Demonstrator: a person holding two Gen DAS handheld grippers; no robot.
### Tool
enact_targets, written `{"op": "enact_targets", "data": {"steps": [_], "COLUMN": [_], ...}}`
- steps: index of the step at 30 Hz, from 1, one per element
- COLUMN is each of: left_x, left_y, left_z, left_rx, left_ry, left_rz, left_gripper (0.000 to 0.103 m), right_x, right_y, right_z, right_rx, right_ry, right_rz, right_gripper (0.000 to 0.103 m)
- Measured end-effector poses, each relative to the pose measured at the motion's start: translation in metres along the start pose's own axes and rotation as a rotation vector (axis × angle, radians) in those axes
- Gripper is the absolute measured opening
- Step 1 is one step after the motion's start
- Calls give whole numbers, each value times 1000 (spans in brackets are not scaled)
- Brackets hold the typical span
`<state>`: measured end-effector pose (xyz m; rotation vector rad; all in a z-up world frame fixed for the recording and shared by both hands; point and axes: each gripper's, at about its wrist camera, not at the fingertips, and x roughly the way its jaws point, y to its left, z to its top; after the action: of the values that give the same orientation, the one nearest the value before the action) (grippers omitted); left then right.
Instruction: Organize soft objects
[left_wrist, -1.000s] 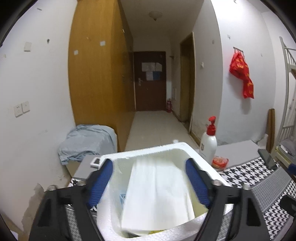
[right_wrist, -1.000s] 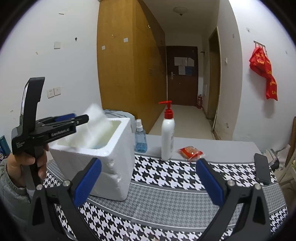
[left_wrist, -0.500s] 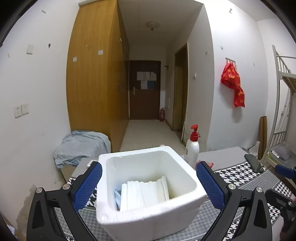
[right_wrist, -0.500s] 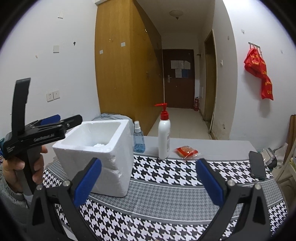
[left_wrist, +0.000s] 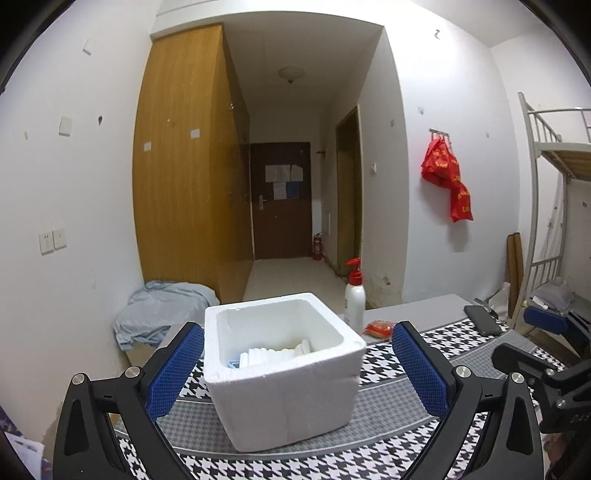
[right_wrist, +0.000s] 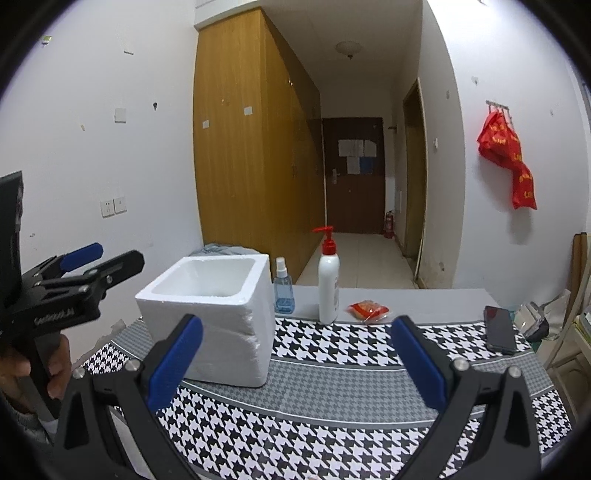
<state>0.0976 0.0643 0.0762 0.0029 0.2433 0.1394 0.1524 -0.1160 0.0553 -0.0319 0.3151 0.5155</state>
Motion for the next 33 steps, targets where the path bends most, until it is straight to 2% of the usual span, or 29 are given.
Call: {"op": "enact_targets", "data": {"steps": [8, 17, 20, 33], "left_x": [-37, -66, -69, -94], "left_y": [-4, -8, -10, -16], "left_z": [-5, -32, -44, -79], "left_rx": [5, -10, -9, 6], "left_ry": [-47, -93, -77, -106], "left_rz": [-5, 6, -10, -27], "left_gripper": [102, 102, 102, 102], "right_x": [-32, -68, -73, -87], "right_y": [16, 30, 35, 39], "right_z": [-7, -27, -36, -63], "right_rx": [-22, -33, -43, -34], "right_ry": [-51, -137, -138, -143], "right_rz": [15, -24, -40, -51], "right_gripper": [103, 103, 103, 103]}}
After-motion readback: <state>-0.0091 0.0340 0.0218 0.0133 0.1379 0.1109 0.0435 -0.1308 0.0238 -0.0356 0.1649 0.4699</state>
